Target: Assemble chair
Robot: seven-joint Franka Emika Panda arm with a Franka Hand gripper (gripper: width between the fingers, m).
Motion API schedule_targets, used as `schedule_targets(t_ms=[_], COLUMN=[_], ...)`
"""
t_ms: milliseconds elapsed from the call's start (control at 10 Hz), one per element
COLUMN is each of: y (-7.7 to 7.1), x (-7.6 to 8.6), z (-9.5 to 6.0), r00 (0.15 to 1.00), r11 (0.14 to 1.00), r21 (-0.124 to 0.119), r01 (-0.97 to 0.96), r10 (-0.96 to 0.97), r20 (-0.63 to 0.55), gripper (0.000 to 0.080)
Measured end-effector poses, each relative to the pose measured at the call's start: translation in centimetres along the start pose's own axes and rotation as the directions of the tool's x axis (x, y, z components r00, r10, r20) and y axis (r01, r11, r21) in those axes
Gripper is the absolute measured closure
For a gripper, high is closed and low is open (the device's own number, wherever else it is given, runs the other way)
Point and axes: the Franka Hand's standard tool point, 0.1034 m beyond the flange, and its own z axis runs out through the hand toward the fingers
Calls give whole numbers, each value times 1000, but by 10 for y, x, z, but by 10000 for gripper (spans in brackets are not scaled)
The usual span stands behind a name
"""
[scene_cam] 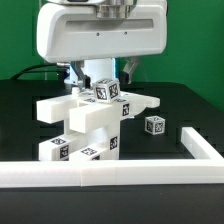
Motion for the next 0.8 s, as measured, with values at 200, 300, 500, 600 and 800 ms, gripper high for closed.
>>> schedule_targets(t_ms=[200,300,500,600,800], y=[0,0,0,0,0], x=[0,0,0,0,0], z=[0,0,0,0,0], r00=[1000,1000,999,999,986], r11=[1000,1000,999,999,986], r21=[0,0,0,0,0], r01=[0,0,-34,-46,-166], r10=[0,0,34,46,166], r20=[0,0,0,0,0], gripper=[516,516,514,514,514])
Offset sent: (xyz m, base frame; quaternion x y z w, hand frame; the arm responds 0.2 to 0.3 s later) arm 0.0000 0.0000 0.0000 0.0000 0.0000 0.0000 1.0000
